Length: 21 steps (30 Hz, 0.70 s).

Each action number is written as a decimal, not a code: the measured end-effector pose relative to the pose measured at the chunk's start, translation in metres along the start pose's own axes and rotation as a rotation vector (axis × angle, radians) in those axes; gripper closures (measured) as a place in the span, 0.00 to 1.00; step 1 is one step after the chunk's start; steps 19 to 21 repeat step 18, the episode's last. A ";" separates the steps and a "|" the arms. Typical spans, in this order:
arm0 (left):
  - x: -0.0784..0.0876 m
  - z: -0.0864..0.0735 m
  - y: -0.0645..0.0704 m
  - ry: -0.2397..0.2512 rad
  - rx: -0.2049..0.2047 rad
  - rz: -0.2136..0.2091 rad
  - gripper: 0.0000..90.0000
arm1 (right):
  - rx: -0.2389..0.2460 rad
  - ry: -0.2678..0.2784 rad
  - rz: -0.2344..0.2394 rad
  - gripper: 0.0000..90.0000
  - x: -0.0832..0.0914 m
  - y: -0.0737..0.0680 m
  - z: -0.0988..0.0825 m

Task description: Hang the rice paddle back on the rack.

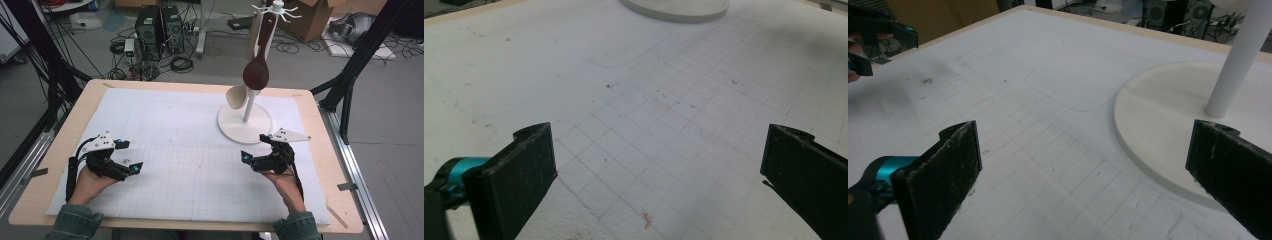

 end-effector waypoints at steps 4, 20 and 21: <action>-0.001 -0.001 0.000 -0.003 -0.003 0.000 0.02 | -0.006 -0.012 0.003 0.00 -0.001 -0.002 -0.009; -0.002 -0.007 -0.001 -0.013 0.007 -0.002 0.02 | -0.009 -0.012 -0.020 0.00 0.003 -0.006 -0.030; -0.002 -0.007 -0.001 -0.013 0.007 -0.002 0.02 | -0.009 -0.012 -0.020 0.00 0.003 -0.006 -0.030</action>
Point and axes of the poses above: each handheld gripper's, and its own axes: x roughly backward along the jaws, z roughly out of its top, y roughly to its right, the point moved 4 cm from there along -x, roughly forward along the jaws
